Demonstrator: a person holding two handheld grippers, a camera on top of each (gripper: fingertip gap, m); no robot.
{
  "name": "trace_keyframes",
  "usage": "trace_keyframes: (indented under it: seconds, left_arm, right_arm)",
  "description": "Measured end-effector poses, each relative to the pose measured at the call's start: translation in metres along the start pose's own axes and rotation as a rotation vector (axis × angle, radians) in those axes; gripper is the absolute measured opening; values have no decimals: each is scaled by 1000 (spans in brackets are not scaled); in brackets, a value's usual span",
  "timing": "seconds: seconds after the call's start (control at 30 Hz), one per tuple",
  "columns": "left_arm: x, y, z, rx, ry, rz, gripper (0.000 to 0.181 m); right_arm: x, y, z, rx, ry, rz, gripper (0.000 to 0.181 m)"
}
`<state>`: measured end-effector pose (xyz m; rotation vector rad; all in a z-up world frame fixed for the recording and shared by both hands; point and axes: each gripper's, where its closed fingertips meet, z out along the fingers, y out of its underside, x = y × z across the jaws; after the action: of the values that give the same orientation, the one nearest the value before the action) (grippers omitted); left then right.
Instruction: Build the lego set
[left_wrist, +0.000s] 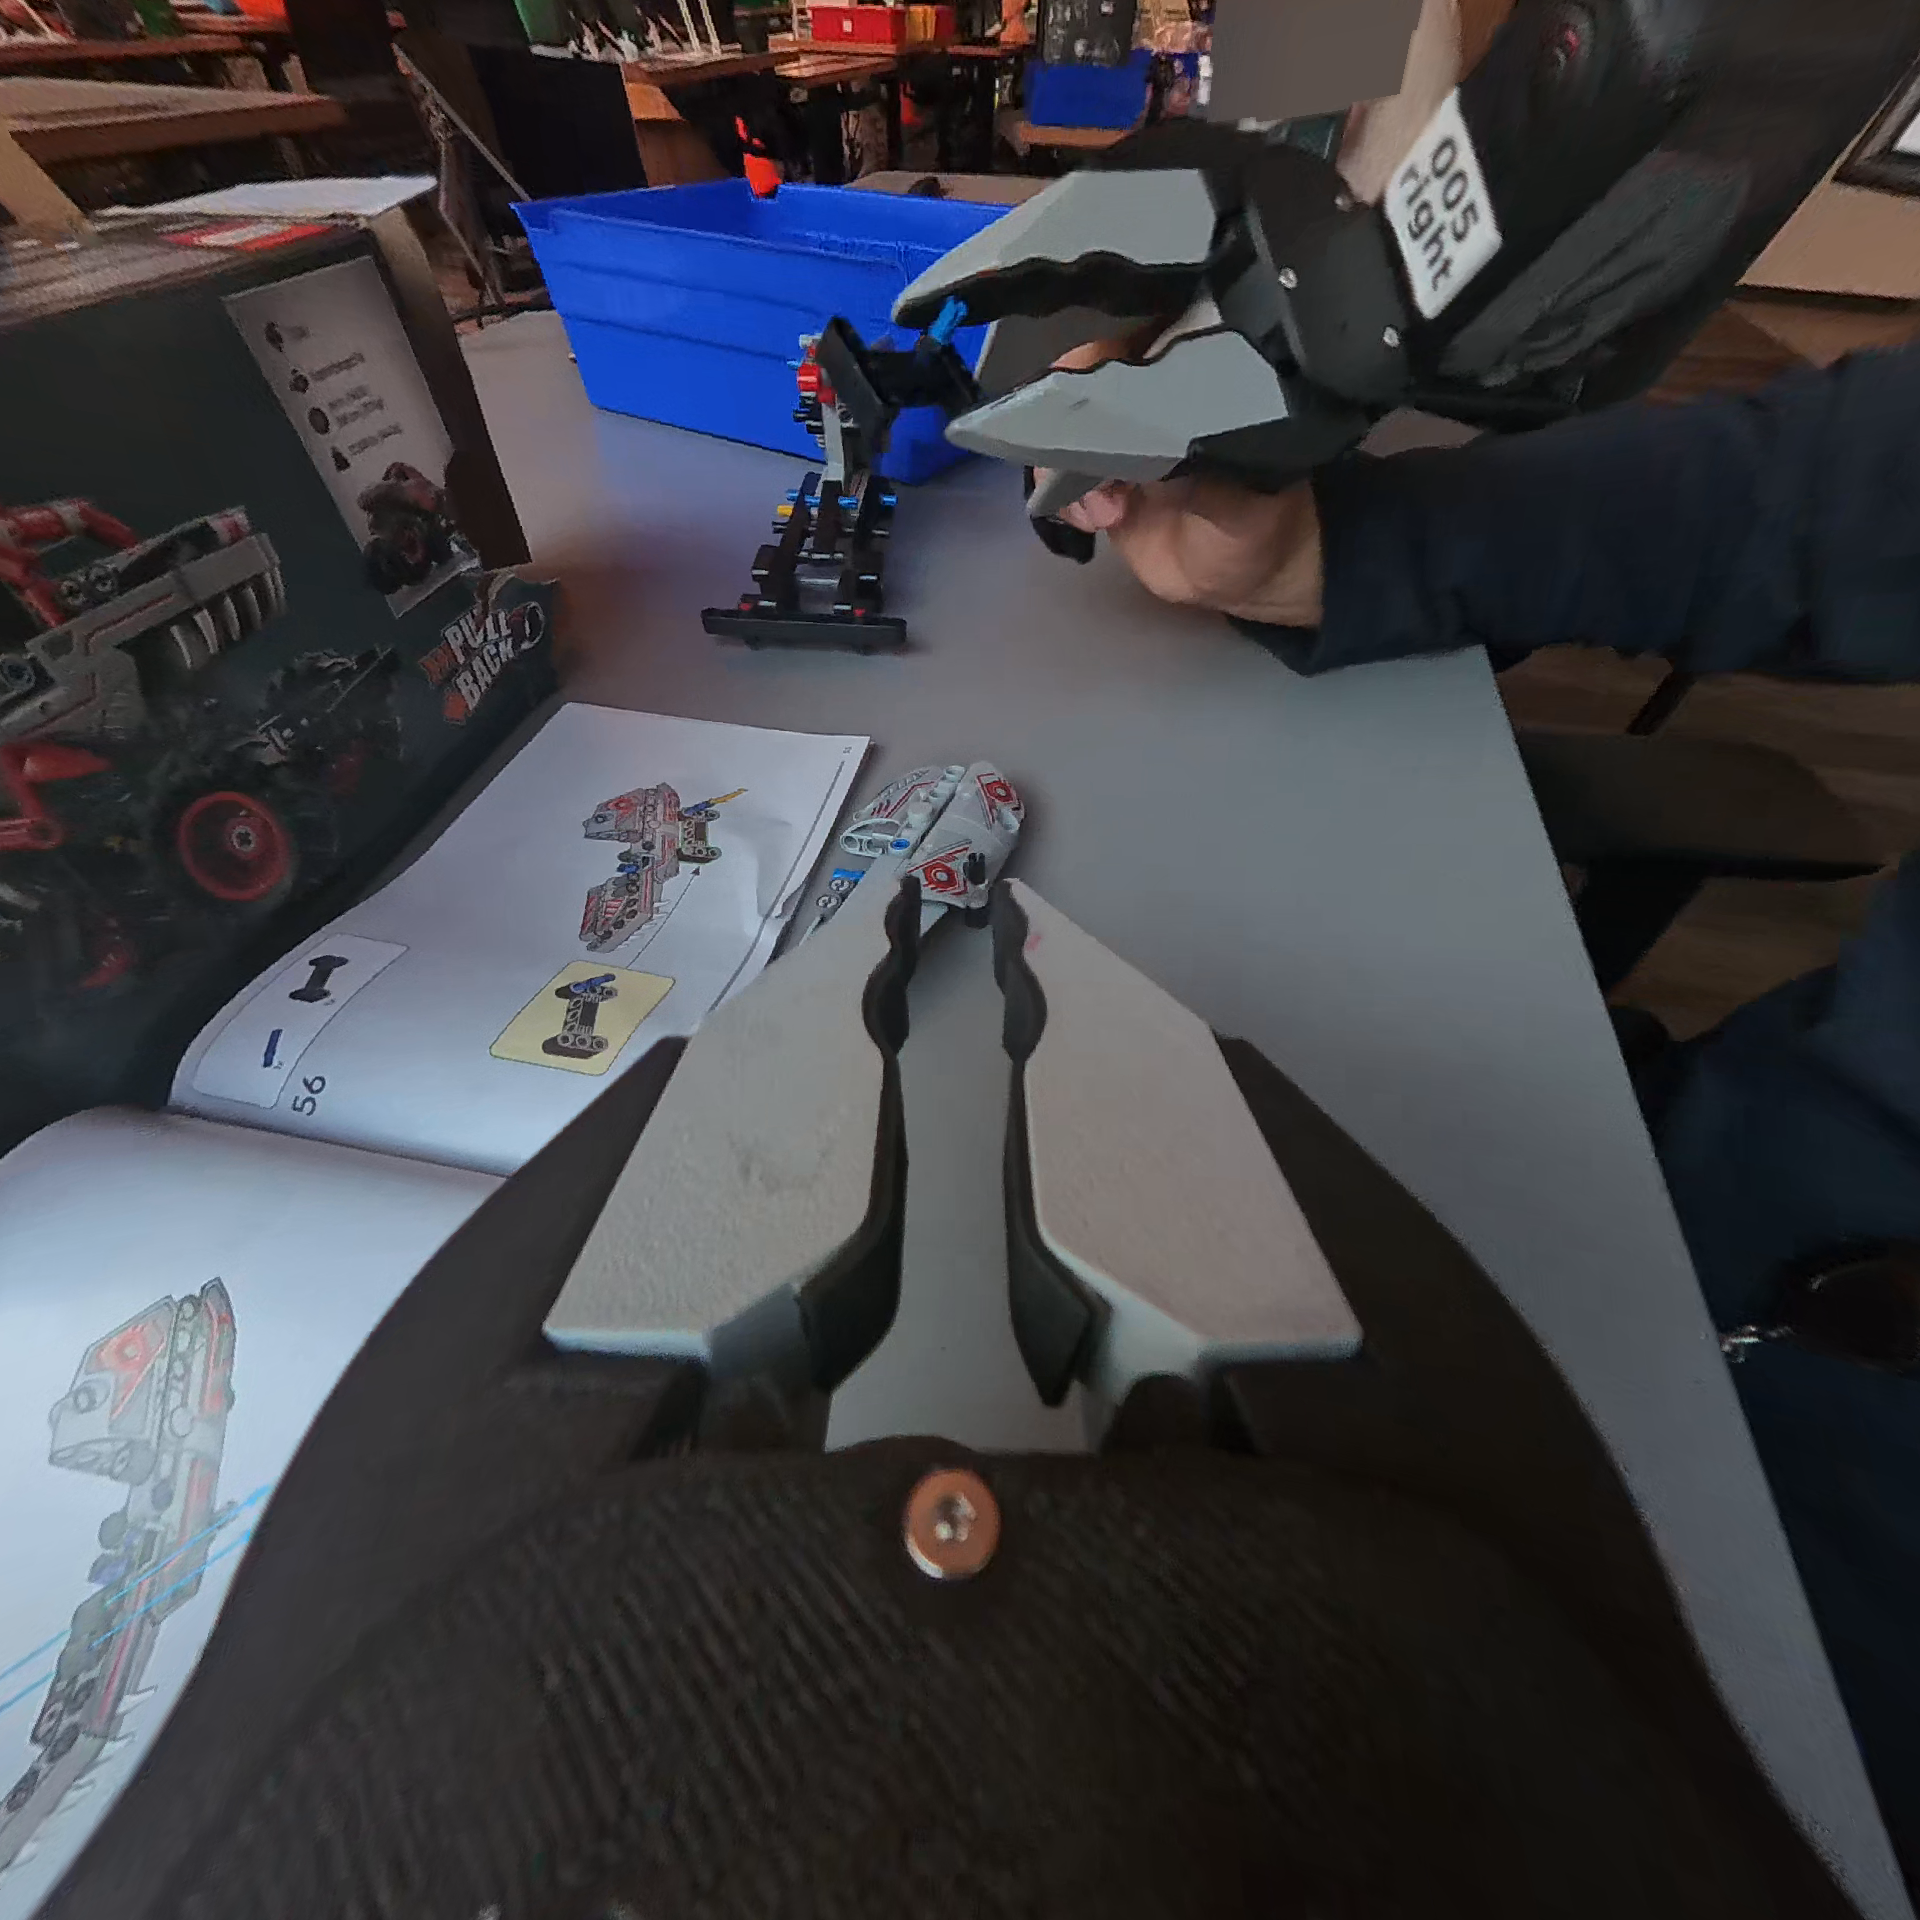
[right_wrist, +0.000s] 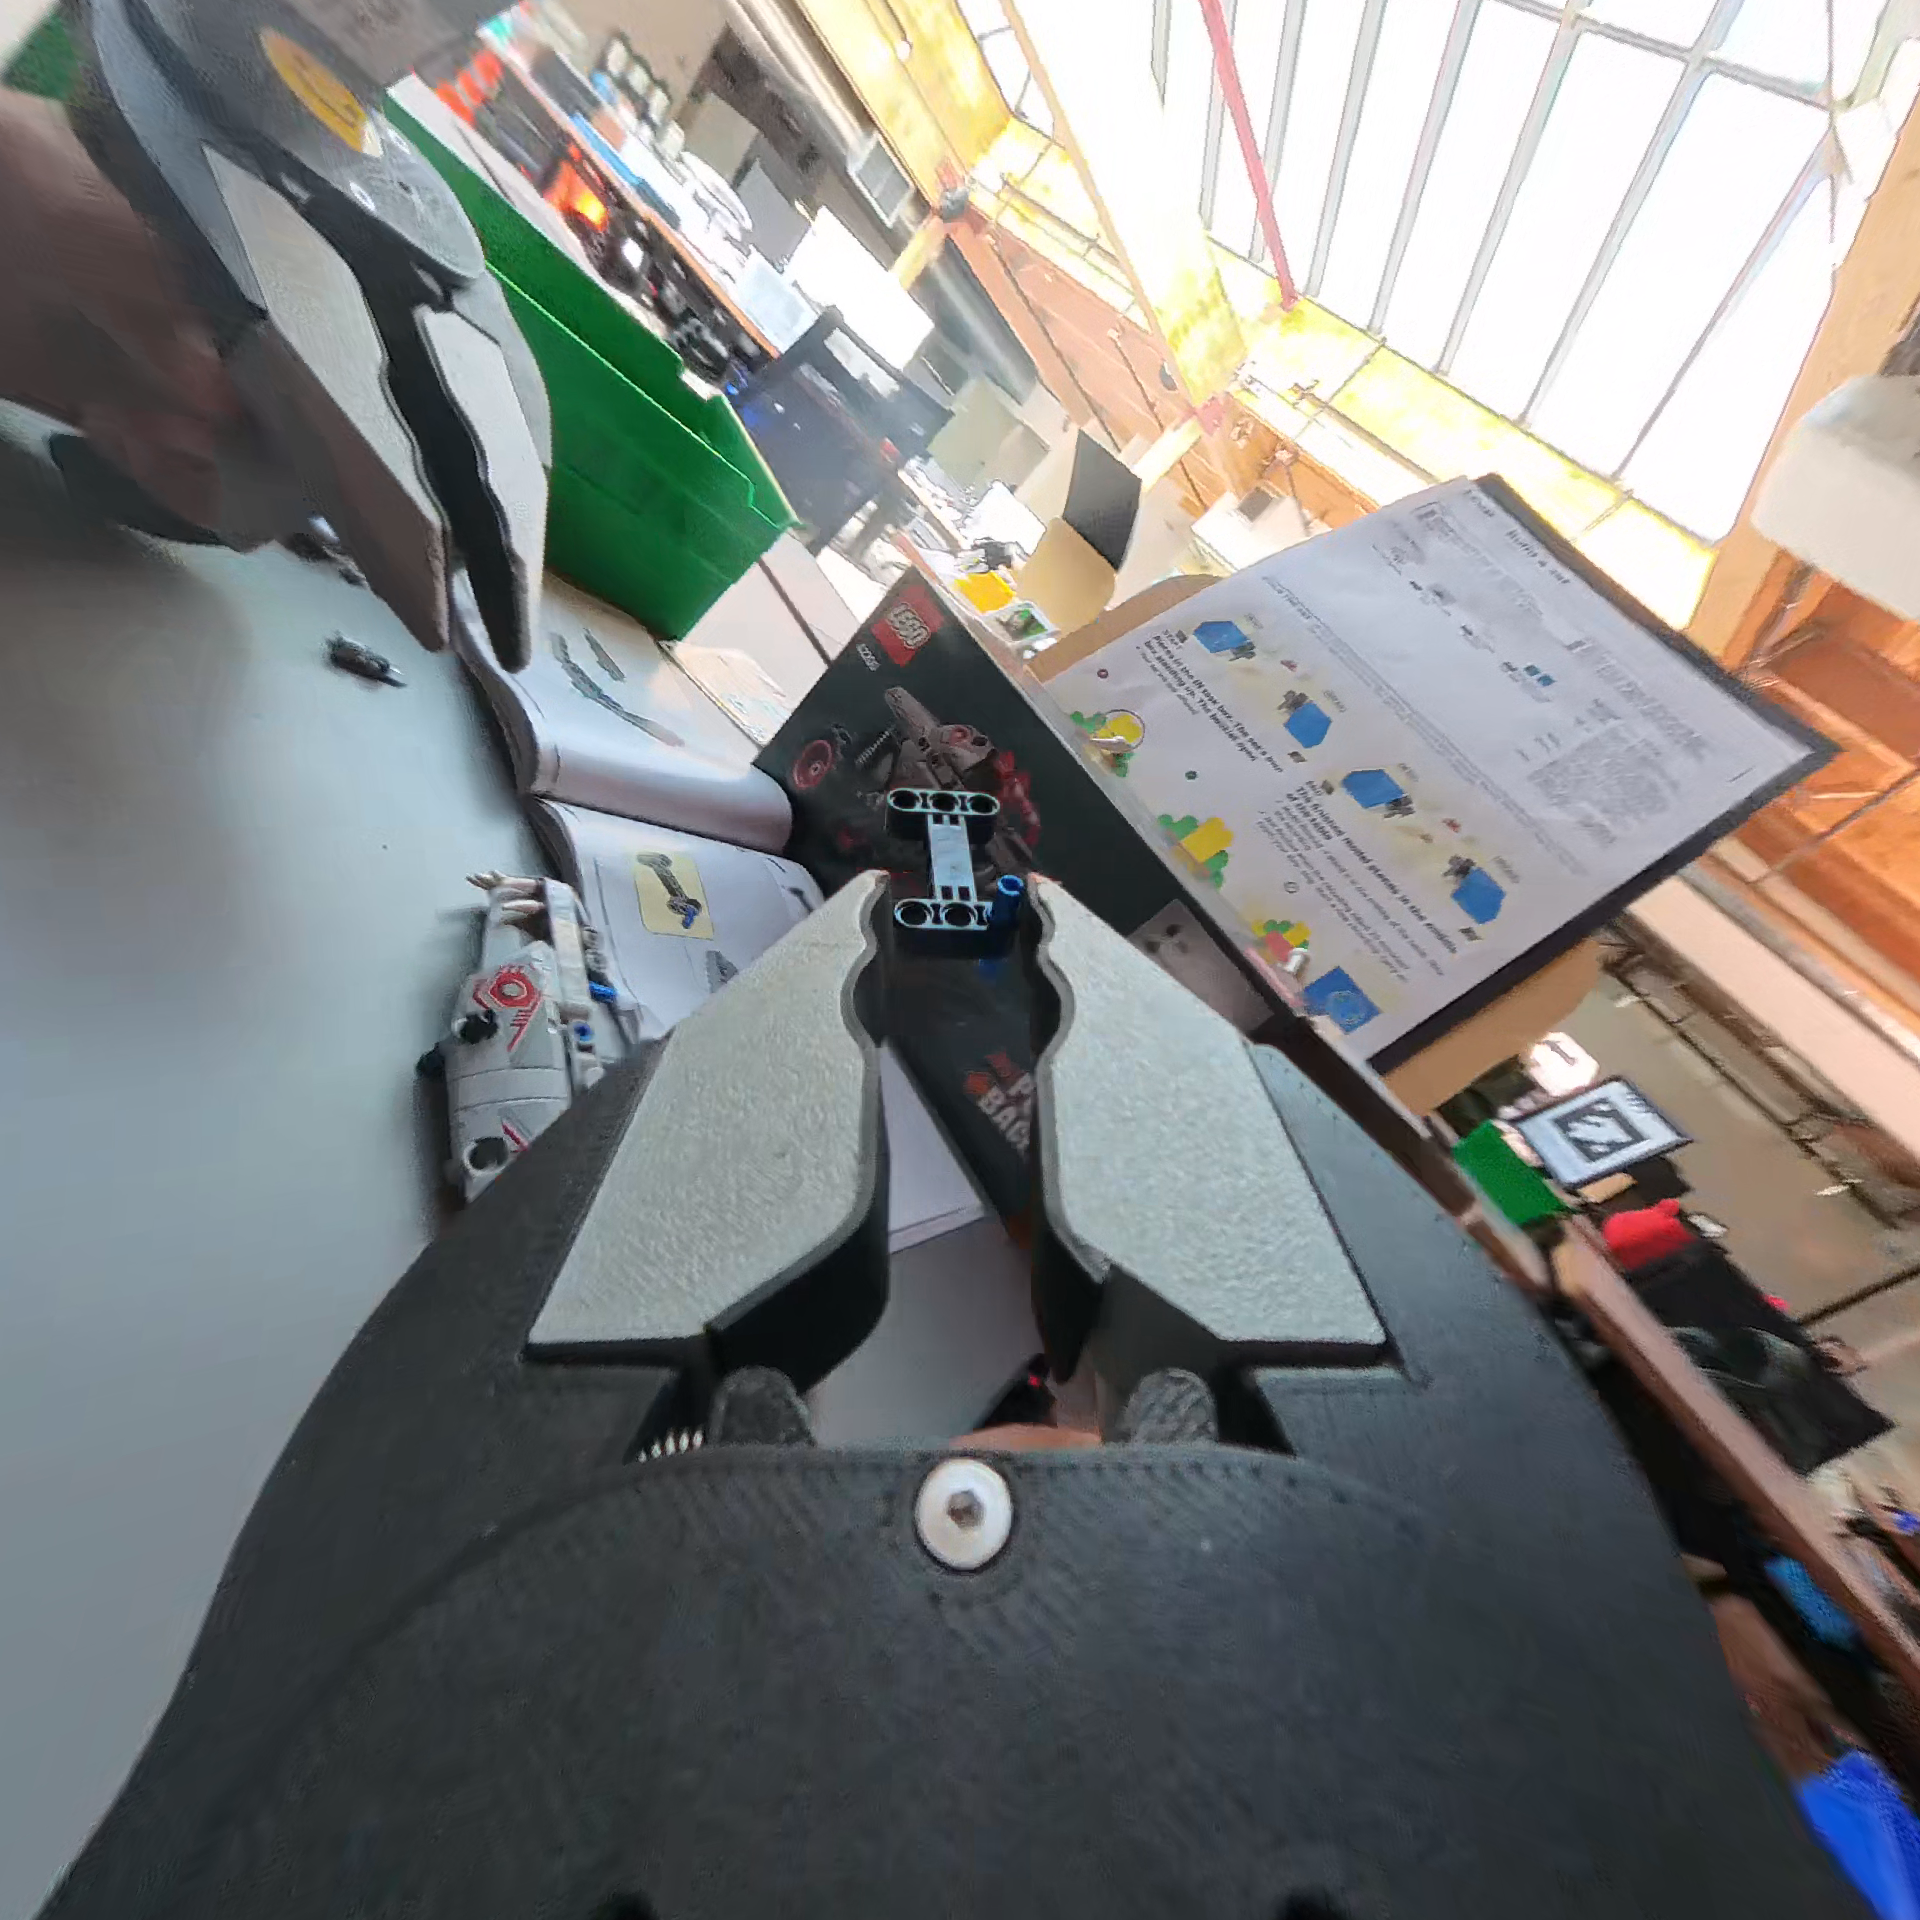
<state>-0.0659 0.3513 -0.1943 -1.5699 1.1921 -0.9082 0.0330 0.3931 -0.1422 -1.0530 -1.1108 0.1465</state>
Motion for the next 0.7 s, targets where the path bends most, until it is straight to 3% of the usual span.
trace_keyframes:
  seconds: [0.1,0.23,0.43,0.57,0.7]
  left_arm:
    - [-5,3,4,-40,-80,70,7]
    - [-19,27,9,-203,-223,199,7]
    - [-8,27,16,-169,-94,169,6]
    - [-14,14,8,-72,-84,116,7]
    - [-7,14,7,-94,-94,101,8]
  right_arm:
    - [0,1,-2,43,-24,67,20]
    - [-3,7,-2,82,-113,238,19]
    - [6,19,4,80,-144,416,20]
    - [2,17,2,70,-145,358,19]
    - [-11,13,3,66,-208,327,20]
